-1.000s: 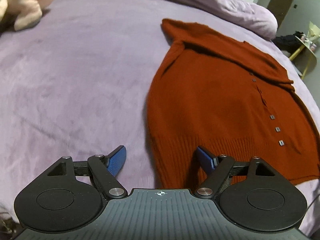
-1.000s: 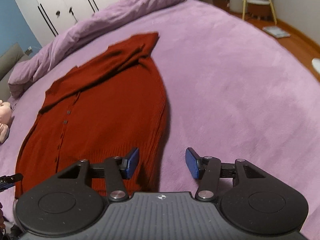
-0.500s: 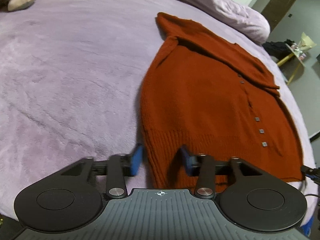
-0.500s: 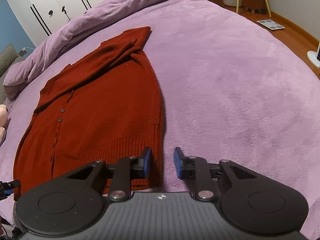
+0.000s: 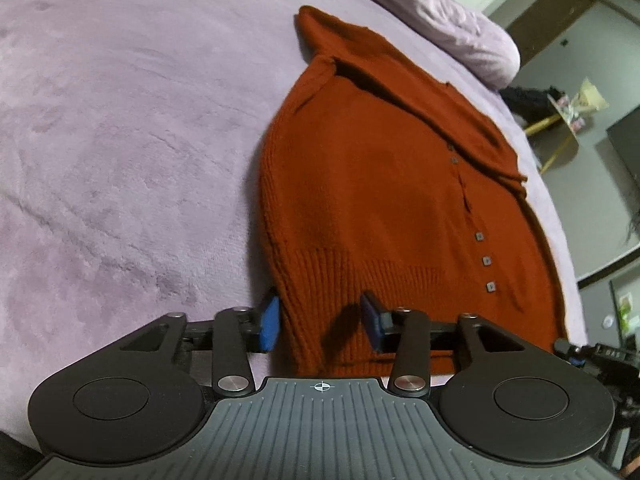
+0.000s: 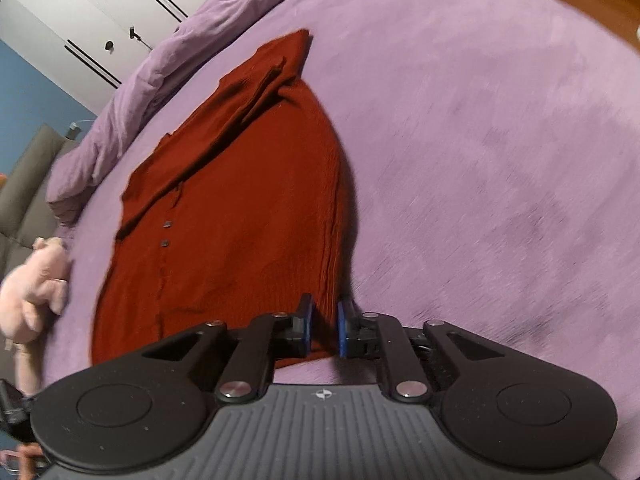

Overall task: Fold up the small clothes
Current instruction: 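Move both tools back over the hem of the folded cardigan, then grasp the cardigan hem with both tools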

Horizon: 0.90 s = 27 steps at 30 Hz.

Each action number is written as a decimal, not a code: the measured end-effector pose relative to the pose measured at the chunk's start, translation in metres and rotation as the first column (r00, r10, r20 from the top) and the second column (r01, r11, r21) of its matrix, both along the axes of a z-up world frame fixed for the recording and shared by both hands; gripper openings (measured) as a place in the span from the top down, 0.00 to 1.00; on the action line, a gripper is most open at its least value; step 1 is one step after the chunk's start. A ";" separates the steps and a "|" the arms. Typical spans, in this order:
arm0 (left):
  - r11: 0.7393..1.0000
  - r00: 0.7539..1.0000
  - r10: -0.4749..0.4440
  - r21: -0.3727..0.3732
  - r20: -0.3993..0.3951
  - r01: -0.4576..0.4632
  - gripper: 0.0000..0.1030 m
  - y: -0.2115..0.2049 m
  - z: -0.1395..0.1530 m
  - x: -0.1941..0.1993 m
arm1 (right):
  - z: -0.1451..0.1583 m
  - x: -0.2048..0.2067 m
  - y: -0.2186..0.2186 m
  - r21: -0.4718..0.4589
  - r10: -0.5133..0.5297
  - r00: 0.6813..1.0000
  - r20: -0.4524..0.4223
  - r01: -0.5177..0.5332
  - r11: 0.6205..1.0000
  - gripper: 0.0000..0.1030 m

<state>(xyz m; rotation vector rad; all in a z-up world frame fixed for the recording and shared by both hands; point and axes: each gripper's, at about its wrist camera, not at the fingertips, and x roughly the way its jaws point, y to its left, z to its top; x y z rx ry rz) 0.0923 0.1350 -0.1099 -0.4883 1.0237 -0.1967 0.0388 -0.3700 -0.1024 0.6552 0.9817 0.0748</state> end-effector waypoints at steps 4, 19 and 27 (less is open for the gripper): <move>1.000 1.000 -0.014 0.026 -0.004 0.014 0.88 0.005 0.001 0.004 | -0.001 0.005 0.008 -0.038 0.031 1.000 0.004 -0.030 0.999 0.90; 0.996 0.957 0.091 -0.016 0.274 -0.090 0.93 -0.001 0.055 0.077 | 0.043 0.076 0.006 0.064 -0.069 0.968 0.242 0.055 0.996 0.95; 0.984 0.961 0.087 0.128 0.264 -0.124 0.92 -0.014 0.036 0.116 | 0.024 0.138 0.031 -0.177 -0.048 0.972 0.232 0.090 0.980 0.95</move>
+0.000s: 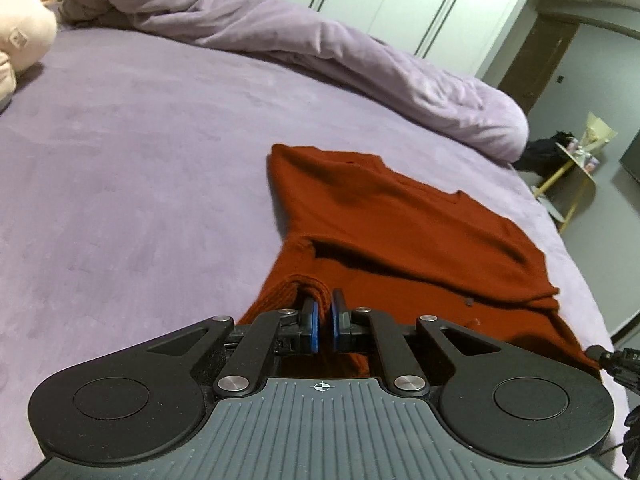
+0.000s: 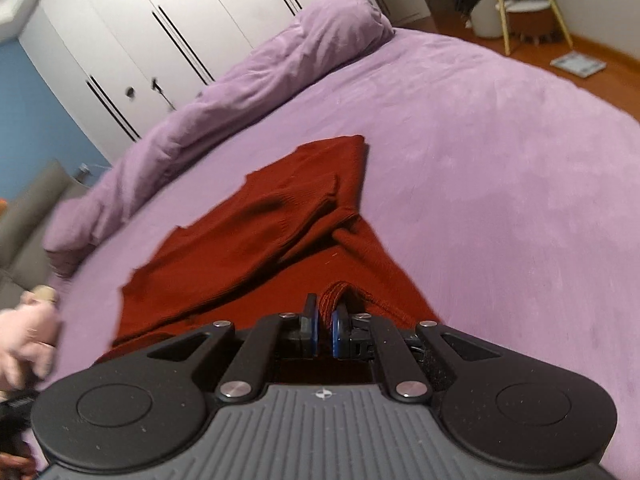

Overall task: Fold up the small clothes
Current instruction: 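Grasp the cardigan hem with both tools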

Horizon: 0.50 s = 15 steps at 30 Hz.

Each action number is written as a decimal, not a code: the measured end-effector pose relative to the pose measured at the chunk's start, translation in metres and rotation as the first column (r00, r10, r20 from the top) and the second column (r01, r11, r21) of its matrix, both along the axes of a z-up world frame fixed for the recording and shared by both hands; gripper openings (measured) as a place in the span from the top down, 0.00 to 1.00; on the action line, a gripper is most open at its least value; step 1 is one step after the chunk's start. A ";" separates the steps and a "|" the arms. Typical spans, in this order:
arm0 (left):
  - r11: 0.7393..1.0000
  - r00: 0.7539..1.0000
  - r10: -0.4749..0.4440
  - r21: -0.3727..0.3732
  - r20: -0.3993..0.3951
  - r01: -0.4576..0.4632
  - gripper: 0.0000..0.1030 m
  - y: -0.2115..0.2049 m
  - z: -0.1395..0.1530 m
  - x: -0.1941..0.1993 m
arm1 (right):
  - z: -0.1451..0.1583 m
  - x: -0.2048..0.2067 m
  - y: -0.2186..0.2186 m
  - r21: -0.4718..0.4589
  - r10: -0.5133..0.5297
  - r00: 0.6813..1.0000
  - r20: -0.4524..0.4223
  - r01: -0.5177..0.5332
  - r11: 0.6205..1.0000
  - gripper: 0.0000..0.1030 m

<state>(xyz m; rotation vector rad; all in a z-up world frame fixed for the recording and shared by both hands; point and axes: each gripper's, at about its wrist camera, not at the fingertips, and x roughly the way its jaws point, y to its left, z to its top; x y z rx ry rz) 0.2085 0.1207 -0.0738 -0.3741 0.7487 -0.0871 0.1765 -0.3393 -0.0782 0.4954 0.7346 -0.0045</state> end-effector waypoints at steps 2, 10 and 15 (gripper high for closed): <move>0.999 1.000 0.010 0.035 -0.006 -0.009 0.88 0.002 -0.004 0.003 | -0.004 0.008 0.001 -0.032 0.008 1.000 -0.009 -0.008 0.999 0.95; 0.997 0.997 -0.030 0.071 0.074 0.025 0.61 0.027 -0.003 -0.011 | 0.007 -0.019 -0.007 -0.217 0.070 0.992 0.108 -0.045 0.975 0.64; 0.976 0.987 -0.160 0.153 0.003 0.158 0.49 0.008 -0.013 0.006 | -0.003 -0.005 -0.005 -0.257 0.168 0.986 0.020 -0.158 0.953 0.53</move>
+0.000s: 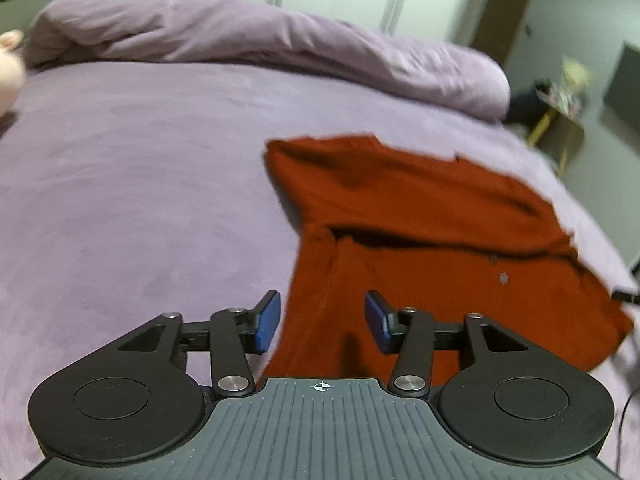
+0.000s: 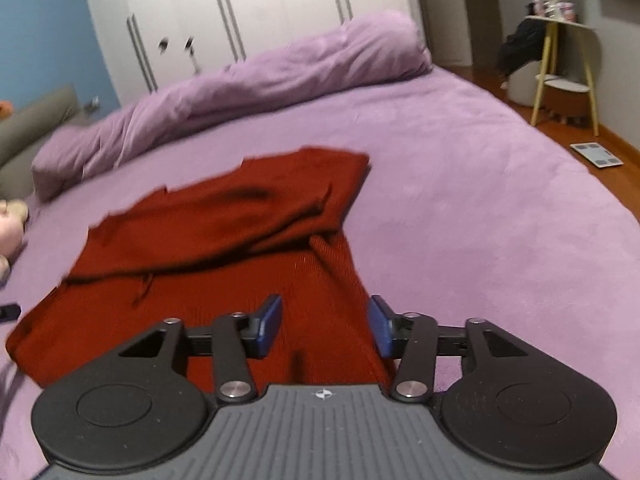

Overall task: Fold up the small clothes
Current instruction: 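Grasp the cardigan hem with both tools, then lift the hem with both tools and fold it toward the collar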

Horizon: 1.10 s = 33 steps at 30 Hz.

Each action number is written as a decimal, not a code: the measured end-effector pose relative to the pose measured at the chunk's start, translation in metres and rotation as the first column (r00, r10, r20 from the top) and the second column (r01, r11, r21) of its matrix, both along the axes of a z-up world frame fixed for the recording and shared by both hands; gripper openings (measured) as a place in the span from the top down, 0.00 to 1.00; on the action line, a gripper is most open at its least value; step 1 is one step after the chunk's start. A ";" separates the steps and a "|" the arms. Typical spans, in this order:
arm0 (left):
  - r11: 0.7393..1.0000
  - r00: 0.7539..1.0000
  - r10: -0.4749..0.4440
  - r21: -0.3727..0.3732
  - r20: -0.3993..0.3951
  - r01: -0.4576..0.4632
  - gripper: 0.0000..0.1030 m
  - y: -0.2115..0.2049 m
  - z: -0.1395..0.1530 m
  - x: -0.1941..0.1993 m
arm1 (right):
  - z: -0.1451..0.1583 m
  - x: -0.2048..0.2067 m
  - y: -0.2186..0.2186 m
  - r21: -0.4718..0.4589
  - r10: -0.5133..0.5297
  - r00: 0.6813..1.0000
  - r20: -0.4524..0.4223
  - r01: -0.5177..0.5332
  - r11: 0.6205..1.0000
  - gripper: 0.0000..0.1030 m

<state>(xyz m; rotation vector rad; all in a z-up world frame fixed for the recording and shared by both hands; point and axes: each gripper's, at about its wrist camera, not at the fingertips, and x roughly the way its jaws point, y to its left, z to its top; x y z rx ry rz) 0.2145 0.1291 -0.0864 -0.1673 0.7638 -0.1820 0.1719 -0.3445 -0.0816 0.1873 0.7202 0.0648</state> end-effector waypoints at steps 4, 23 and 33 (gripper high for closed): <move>0.999 0.999 -0.036 0.023 -0.039 0.037 0.49 -0.011 -0.012 0.018 | -0.010 0.018 0.010 -0.017 0.073 0.996 -0.053 -0.074 0.997 0.55; 0.998 0.991 -0.059 0.028 0.122 0.056 0.92 -0.019 0.028 0.005 | 0.017 0.010 0.031 -0.096 0.121 0.991 0.056 -0.115 0.989 0.95; 1.000 0.962 0.030 -0.012 0.270 -0.027 0.92 -0.014 0.089 0.052 | 0.085 0.039 0.029 -0.108 0.072 0.964 0.255 -0.045 0.993 0.95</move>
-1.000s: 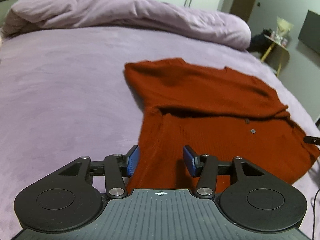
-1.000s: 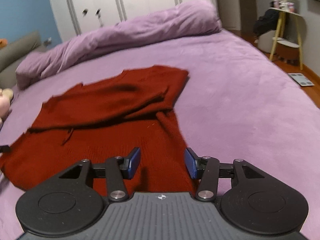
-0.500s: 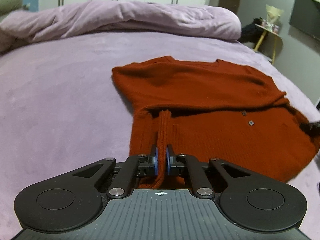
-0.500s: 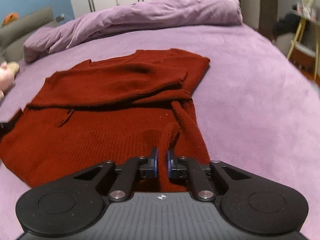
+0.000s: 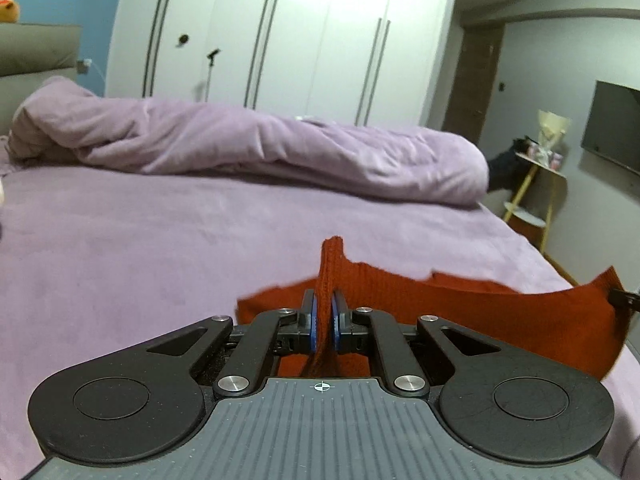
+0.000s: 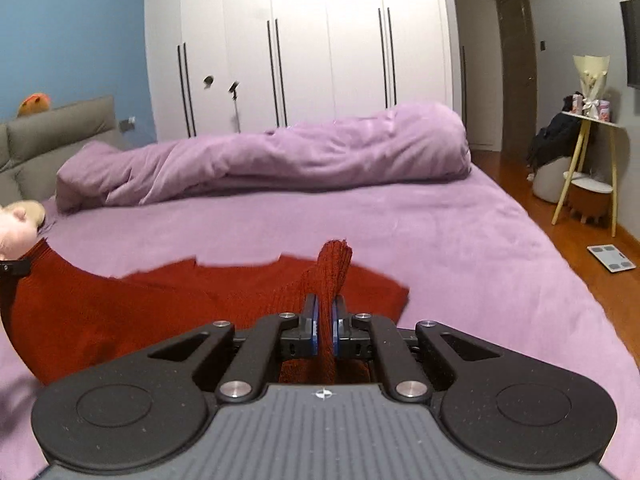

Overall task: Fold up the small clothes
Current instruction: 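Lift the hem with both tools and fold it toward the collar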

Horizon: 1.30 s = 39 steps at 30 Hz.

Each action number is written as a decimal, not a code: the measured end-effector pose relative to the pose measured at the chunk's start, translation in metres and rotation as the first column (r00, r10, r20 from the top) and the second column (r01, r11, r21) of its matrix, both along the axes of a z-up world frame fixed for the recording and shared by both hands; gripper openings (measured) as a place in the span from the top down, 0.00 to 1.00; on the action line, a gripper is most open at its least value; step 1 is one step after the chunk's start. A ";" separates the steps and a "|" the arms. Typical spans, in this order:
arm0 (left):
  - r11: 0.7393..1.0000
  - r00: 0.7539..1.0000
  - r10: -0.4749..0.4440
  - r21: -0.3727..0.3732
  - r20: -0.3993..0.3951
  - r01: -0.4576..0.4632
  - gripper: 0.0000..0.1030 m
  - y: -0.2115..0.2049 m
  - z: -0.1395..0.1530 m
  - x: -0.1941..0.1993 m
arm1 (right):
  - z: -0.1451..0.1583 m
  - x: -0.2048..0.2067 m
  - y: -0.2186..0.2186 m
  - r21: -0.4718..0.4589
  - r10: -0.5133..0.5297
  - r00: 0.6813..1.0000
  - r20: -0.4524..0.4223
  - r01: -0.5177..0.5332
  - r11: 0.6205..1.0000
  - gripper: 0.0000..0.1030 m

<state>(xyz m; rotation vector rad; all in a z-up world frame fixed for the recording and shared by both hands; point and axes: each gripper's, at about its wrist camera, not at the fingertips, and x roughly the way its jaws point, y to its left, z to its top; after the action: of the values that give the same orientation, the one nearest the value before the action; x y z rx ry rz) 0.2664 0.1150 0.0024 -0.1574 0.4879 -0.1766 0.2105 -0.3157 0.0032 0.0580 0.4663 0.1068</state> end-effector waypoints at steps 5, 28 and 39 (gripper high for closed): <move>1.000 1.000 0.020 0.015 0.010 -0.020 0.92 -0.003 0.006 0.030 | 0.011 0.038 0.005 -0.024 -0.016 1.000 0.026 0.017 1.000 0.95; 0.968 0.978 0.207 0.154 -0.034 -0.199 0.91 -0.027 -0.059 0.174 | -0.048 0.208 0.021 -0.150 -0.177 0.982 -0.058 0.167 0.975 0.96; 0.983 0.986 0.168 0.074 -0.020 -0.166 0.66 -0.057 -0.092 0.139 | -0.084 0.189 0.046 0.071 -0.140 0.989 -0.045 0.143 0.987 0.86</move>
<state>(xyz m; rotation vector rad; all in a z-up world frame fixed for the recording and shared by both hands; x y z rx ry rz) 0.4051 0.0584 -0.0894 -0.1295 0.5041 0.0074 0.3995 -0.2693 -0.0808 0.1663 0.4961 -0.0168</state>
